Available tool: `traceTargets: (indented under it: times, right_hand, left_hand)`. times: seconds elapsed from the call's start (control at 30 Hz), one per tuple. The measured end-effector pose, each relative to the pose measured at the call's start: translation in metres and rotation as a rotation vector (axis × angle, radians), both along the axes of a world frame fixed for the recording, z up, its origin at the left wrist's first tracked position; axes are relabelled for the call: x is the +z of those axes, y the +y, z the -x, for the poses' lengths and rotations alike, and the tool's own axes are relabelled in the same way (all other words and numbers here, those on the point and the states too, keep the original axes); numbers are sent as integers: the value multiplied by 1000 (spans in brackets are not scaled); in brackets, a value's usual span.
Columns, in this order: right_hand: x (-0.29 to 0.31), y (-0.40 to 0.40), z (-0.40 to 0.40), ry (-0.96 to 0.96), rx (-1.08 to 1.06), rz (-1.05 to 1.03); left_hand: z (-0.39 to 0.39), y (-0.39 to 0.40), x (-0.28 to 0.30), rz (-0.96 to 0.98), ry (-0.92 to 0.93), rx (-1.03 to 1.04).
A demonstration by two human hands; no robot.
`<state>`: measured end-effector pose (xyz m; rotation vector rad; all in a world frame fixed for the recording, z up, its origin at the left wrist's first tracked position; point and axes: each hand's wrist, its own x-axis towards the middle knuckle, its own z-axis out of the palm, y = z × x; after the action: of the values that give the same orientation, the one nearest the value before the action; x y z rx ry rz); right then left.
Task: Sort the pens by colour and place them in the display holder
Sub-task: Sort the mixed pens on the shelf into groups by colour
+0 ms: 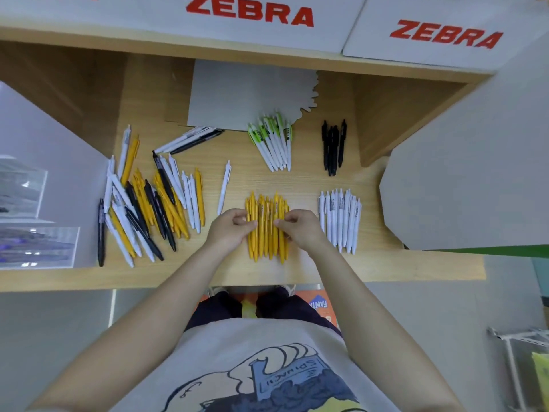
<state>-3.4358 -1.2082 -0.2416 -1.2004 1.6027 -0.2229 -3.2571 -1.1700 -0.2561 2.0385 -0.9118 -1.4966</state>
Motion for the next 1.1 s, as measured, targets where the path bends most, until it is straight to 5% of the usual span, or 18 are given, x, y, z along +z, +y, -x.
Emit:
traceTargets:
  times: [0.23,0.73,0.93,1.1]
  right_hand:
    - [-13,8,9,205,-70,97]
    - [-16,9,-14,189,-79,100]
    - [9,-20,-76,216,114,337]
    - [-4,-55,-147,638,504,390]
  left_hand:
    - [6,-3,-16,66,-169,-54]
    - [-27,2,-4,115,-207,-88]
    - [-89,18,-3,484,-755,-58]
    - [-150,35,-20,298,-909,-229]
